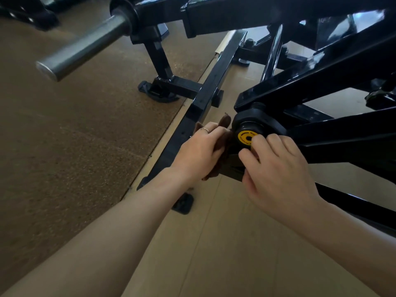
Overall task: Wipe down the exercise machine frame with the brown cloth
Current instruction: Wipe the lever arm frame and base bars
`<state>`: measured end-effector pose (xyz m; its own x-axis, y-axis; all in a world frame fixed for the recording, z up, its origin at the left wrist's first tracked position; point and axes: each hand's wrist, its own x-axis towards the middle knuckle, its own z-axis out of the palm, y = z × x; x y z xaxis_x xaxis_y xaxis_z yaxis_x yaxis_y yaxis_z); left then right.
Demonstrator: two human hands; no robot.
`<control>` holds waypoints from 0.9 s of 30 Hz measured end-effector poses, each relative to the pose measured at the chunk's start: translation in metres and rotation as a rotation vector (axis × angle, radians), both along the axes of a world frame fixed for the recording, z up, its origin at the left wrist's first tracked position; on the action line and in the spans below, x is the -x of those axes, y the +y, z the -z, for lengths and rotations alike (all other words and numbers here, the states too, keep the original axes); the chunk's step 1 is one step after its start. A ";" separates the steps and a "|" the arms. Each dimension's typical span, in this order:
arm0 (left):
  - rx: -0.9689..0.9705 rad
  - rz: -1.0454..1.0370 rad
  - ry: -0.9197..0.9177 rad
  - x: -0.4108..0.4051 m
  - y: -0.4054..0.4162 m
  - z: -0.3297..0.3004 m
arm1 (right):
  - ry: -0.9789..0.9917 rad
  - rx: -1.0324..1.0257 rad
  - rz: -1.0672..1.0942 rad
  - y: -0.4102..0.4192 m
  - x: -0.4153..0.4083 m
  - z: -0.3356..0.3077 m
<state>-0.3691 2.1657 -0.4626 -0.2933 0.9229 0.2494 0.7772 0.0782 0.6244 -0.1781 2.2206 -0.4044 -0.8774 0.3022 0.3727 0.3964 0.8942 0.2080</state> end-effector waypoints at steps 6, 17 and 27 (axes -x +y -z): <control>0.014 -0.033 0.178 0.005 -0.009 0.007 | 0.049 0.043 0.025 -0.012 0.008 -0.001; 0.082 -0.034 0.221 0.035 -0.030 0.005 | -0.162 0.060 0.077 0.019 0.065 -0.038; 0.235 -0.073 0.284 0.070 0.017 -0.004 | -0.651 0.150 -0.177 0.043 0.093 -0.061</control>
